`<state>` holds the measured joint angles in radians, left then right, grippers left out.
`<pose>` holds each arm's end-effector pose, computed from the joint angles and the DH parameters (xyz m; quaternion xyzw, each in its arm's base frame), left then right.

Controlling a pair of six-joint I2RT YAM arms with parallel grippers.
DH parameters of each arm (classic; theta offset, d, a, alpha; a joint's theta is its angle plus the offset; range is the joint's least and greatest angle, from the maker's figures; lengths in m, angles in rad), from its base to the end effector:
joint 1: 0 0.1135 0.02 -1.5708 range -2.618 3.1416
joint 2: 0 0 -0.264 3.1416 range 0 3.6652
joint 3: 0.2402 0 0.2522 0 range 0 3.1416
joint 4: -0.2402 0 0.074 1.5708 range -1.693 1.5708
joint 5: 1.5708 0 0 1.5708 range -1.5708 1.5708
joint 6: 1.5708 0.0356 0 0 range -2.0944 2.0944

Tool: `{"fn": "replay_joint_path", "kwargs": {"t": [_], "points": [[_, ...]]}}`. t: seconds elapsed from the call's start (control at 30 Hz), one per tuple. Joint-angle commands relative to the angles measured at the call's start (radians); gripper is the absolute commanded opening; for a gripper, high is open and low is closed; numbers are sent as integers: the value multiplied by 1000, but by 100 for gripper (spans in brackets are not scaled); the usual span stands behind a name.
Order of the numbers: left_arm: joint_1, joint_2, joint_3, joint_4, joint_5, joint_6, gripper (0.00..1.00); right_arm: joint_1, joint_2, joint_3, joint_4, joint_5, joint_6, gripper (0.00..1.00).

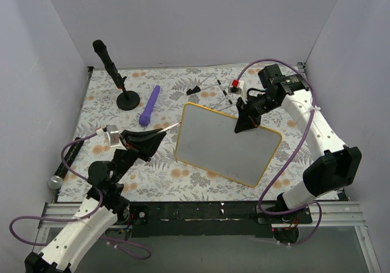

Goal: Write a sentence on the whiteboard

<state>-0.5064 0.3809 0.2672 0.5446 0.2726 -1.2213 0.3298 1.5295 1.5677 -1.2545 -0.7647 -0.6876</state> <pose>0.1033 -0.0683 0.2887 -0.0799 0.5408 -0.6818 0.4860 0.2628 0.1160 0.3531 -0.5022 0.7656 0.3323 0.2263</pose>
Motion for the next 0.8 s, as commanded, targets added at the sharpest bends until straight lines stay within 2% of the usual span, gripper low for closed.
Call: {"fn": "replay_joint_path", "kwargs": {"t": [0.0, 0.6, 0.77], "points": [[-3, -25, -19, -8, -18, -18, 0, 3, -25, 52, 47, -82, -32, 1], [-4, 10, -10, 25, 45, 11, 0, 3, -31, 41, 50, -90, -33, 1], [-3, 39, -19, 87, 111, 43, 0, 5, -31, 46, 46, -90, -35, 1]]}}
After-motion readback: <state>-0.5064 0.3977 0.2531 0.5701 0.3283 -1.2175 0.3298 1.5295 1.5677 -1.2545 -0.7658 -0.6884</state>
